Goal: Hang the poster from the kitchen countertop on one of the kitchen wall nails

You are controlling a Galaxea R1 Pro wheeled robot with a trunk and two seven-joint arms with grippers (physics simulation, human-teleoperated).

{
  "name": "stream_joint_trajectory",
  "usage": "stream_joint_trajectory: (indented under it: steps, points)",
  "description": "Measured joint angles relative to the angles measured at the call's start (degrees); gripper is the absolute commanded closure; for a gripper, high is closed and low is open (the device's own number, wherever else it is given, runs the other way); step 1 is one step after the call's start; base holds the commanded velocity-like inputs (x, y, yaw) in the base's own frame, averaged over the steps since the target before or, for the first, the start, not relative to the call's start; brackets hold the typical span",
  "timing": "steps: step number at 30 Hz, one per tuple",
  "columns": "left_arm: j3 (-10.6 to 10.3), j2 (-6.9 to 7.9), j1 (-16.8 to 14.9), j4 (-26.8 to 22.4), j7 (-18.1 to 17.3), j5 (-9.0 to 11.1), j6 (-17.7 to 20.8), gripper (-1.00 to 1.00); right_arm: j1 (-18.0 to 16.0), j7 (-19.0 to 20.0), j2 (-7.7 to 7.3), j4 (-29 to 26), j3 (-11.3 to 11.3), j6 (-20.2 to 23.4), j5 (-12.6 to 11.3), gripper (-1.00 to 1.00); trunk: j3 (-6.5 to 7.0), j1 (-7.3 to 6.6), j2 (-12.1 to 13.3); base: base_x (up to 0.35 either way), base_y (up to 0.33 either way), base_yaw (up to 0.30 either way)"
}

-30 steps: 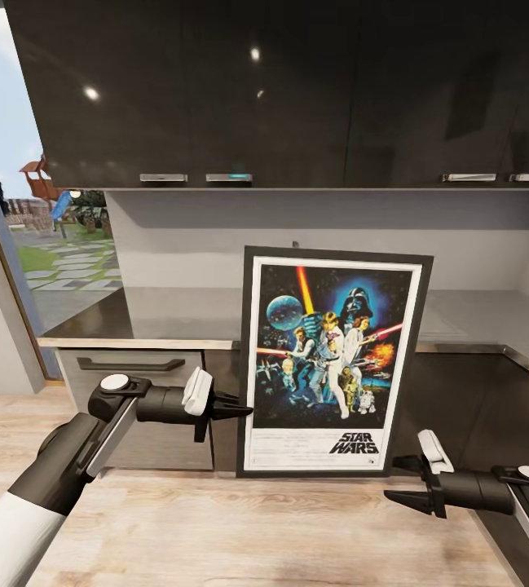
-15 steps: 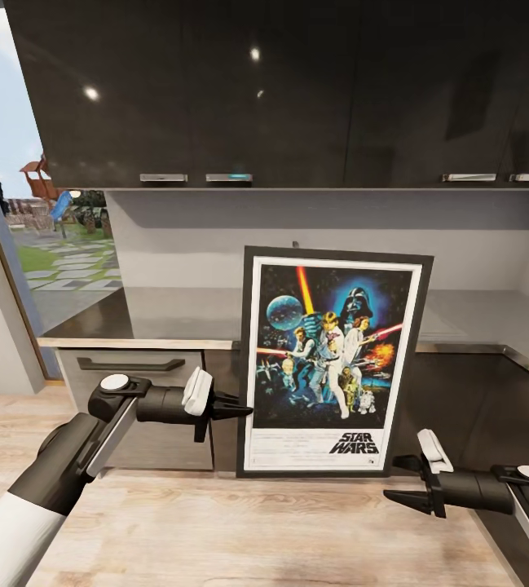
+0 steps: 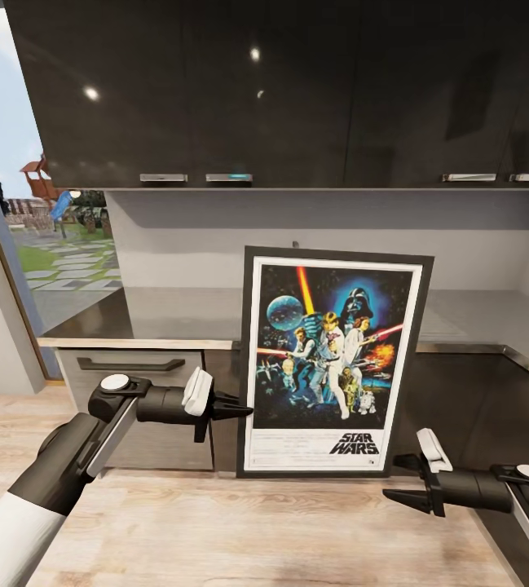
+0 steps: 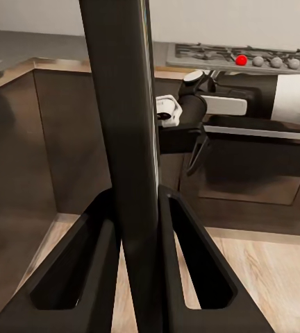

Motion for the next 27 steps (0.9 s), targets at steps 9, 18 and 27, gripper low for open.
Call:
stream_joint_trajectory:
  steps: [9, 18, 27]
  points:
    - [0.0, 0.0, 0.0, 0.0, 0.0, 0.06, 0.01, 1.0, -0.58, -0.12, 0.54, -0.04, 0.0, -0.02, 0.0, -1.0, 0.0, 0.0, 0.0, 0.0, 0.0, 0.0]
    - [0.0, 0.0, 0.01, 0.0, -0.04, 0.08, 0.0, 1.0, -0.78, -0.14, 1.28, 0.03, 0.0, -2.23, 0.0, -1.0, 0.0, 0.0, 0.0, 0.0, 0.0, 0.0]
    - [0.0, 0.0, 0.0, 0.0, -0.03, 0.05, 0.08, 1.0, -0.79, -0.14, 1.27, 0.4, 0.0, -3.1, 0.0, -1.0, 0.0, 0.0, 0.0, 0.0, 0.0, 0.0]
